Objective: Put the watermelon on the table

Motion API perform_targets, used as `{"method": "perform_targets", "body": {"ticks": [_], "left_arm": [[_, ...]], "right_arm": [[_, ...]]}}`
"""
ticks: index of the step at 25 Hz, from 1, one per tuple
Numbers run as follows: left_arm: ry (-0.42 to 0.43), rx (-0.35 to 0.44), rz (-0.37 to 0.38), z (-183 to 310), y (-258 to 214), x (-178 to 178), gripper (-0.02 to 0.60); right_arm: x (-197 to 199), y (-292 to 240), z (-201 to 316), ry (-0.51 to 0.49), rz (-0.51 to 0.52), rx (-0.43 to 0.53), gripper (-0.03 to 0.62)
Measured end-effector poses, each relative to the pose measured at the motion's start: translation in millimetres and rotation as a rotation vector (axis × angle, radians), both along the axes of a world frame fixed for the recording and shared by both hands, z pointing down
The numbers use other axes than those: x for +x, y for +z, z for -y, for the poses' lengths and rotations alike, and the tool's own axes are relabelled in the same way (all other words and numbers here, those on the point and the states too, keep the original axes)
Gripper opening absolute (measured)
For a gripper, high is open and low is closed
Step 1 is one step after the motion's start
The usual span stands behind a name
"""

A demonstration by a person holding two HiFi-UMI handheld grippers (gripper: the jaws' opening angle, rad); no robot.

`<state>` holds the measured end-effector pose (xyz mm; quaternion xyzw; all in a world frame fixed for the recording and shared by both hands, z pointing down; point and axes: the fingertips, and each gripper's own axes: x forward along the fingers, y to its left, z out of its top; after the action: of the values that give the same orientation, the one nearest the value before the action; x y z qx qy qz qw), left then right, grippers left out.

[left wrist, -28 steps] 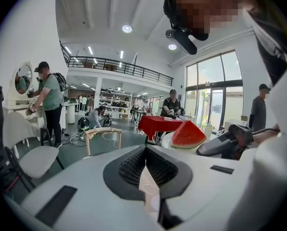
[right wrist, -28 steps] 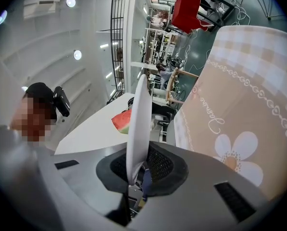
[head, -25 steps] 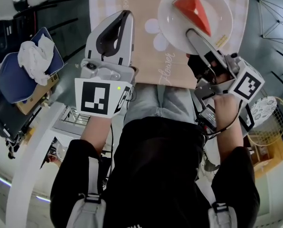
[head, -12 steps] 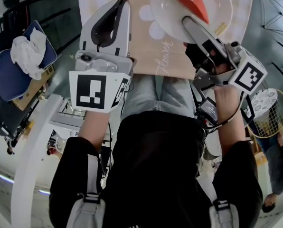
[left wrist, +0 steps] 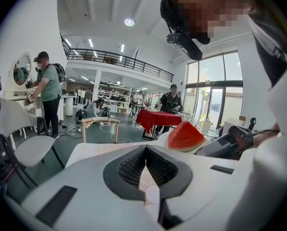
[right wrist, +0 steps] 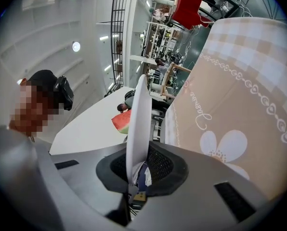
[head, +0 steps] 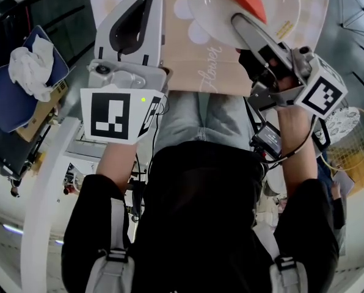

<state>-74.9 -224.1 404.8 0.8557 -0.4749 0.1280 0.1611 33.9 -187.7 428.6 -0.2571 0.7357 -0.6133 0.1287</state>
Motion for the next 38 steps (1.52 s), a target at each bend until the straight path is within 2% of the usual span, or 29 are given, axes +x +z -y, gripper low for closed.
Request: {"method": "perform_targets", "body": {"ticks": [12, 28, 38], "left_arm": [[0.016, -0.039, 0.007, -10, 26, 9, 0.011], [0.016, -0.053, 0.002, -12, 41, 15, 0.011], [0.001, -0.101, -0.005, -1, 83, 6, 0.011]], "right_arm": [[5, 24, -11, -0.012, 0.020, -0.030, 0.029], [11, 45, -20, -0.010, 0.027, -0.057, 0.029], [1, 85, -13, -0.024, 0.032, -0.111, 0.029]]}}
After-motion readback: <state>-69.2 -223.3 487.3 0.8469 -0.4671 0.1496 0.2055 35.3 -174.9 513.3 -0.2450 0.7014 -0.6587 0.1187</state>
